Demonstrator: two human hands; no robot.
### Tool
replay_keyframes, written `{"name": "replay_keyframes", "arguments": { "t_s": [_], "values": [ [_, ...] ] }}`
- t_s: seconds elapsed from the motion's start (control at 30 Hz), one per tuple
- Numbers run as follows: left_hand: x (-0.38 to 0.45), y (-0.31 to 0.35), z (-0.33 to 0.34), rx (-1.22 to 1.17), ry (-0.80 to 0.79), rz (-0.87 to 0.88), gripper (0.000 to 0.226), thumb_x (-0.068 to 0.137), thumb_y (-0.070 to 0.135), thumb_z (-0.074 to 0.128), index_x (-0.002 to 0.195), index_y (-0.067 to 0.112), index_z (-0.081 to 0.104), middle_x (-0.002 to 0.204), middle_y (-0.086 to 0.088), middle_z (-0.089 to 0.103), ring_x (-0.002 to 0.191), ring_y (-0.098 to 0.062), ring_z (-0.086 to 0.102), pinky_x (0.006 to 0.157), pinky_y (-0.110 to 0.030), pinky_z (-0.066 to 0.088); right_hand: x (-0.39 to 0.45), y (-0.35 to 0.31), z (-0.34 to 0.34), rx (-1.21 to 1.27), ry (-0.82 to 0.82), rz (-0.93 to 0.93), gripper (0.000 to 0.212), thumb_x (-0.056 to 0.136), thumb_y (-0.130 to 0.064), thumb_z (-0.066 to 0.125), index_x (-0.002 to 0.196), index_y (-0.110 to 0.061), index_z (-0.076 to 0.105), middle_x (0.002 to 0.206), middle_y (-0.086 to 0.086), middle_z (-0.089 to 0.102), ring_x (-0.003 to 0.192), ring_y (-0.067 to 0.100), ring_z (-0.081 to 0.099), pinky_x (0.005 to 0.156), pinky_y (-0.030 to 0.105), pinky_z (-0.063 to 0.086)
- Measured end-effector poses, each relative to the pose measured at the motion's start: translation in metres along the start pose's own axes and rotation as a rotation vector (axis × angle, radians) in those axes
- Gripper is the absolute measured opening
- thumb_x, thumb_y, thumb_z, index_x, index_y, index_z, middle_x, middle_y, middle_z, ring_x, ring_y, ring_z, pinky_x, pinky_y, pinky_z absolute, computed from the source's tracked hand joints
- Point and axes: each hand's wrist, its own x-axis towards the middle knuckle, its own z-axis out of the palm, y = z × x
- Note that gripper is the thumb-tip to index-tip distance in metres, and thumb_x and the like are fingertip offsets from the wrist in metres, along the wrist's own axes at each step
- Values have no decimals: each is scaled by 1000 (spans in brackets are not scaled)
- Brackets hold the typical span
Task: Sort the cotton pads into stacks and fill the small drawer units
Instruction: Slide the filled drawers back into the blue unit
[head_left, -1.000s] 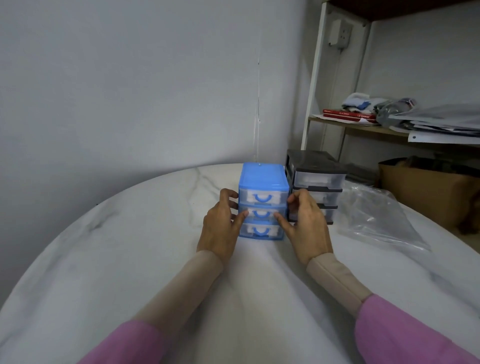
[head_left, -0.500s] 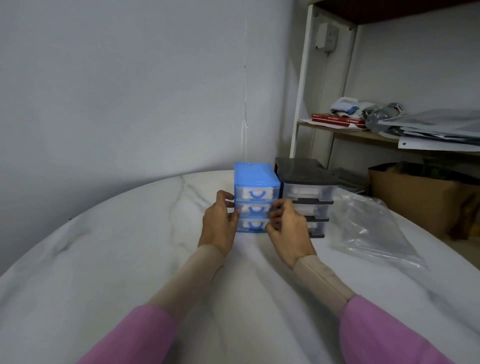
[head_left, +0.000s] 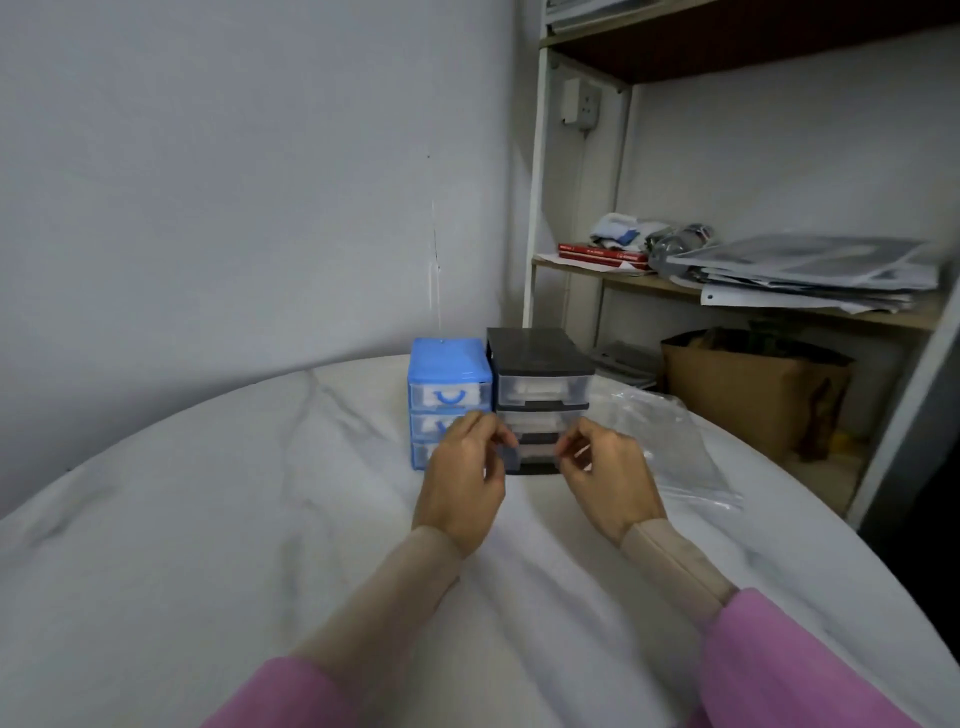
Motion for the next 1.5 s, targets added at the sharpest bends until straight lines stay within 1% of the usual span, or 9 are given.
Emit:
{"name": "replay_keyframes", "arguments": {
  "t_s": [0.23, 0.5, 0.67, 0.77, 0.83, 0.93, 1.0, 1.13, 1.5],
  "values": [
    [4, 35, 62, -267, -261, -357, 21, 88, -3, 51, 103, 9, 58, 103, -4, 61, 98, -13, 57, 84, -12, 39, 1, 48, -51, -115, 50, 299, 26, 87, -17, 61, 112, -17, 53, 129, 6, 47, 119, 24, 44, 94, 32, 39],
    [18, 53, 106, -585, -307, -766, 39, 92, 7, 51, 130, 8, 41, 137, -17, 42, 126, -28, 43, 103, -29, 33, 14, 96, -67, 159, -54, 708, 53, 91, -21, 59, 133, -7, 31, 132, 19, 46, 117, 35, 48, 93, 37, 40],
    [23, 52, 111, -651, -253, -853, 37, 90, 6, 55, 125, 7, 43, 126, -18, 51, 99, -26, 52, 95, -32, 41, 12, 102, -71, 324, -30, 802, 66, 81, -7, 69, 134, -7, 31, 131, 18, 45, 111, 31, 49, 76, 29, 40],
    [22, 53, 110, -706, -238, -903, 30, 86, 12, 63, 111, 11, 47, 91, -14, 58, 69, -17, 48, 70, -25, 45, 8, 101, -79, 440, -28, 847, 71, 77, -3, 70, 136, -6, 32, 131, 18, 44, 113, 31, 49, 78, 31, 45],
    [23, 59, 104, -693, -283, -891, 18, 86, 19, 65, 95, 10, 52, 69, -3, 50, 54, -12, 41, 49, -19, 35, 2, 101, -84, 486, -59, 852, 66, 75, 1, 68, 134, -5, 37, 119, 18, 52, 102, 31, 53, 74, 27, 50],
    [23, 70, 95, -641, -398, -818, 27, 86, 31, 64, 99, 8, 62, 70, 2, 52, 57, -10, 43, 48, -21, 31, -14, 92, -95, 554, -109, 799, 36, 78, 7, 58, 111, -5, 47, 78, 9, 50, 65, 19, 46, 33, 13, 35],
    [21, 79, 90, -651, -451, -776, 31, 86, 32, 63, 108, 9, 63, 73, 4, 53, 62, -10, 45, 52, -23, 33, -21, 87, -103, 605, -103, 743, 18, 82, 2, 56, 98, -5, 53, 74, 4, 50, 65, 15, 45, 43, 13, 38],
    [14, 95, 79, -745, -458, -684, 13, 91, 16, 56, 100, 11, 65, 86, 3, 58, 73, -8, 49, 57, -16, 40, -29, 78, -118, 772, -43, 714, 11, 92, -23, 52, 92, -13, 57, 93, 3, 61, 88, 20, 52, 95, 39, 42],
    [8, 135, 51, -899, -422, -484, 26, 88, 8, 60, 111, 14, 49, 97, -7, 67, 62, -13, 62, 56, -22, 50, -61, 60, -159, 910, 15, 451, 19, 88, -5, 59, 103, -18, 56, 86, 2, 67, 69, 14, 58, 60, 23, 48]
  ]
}}
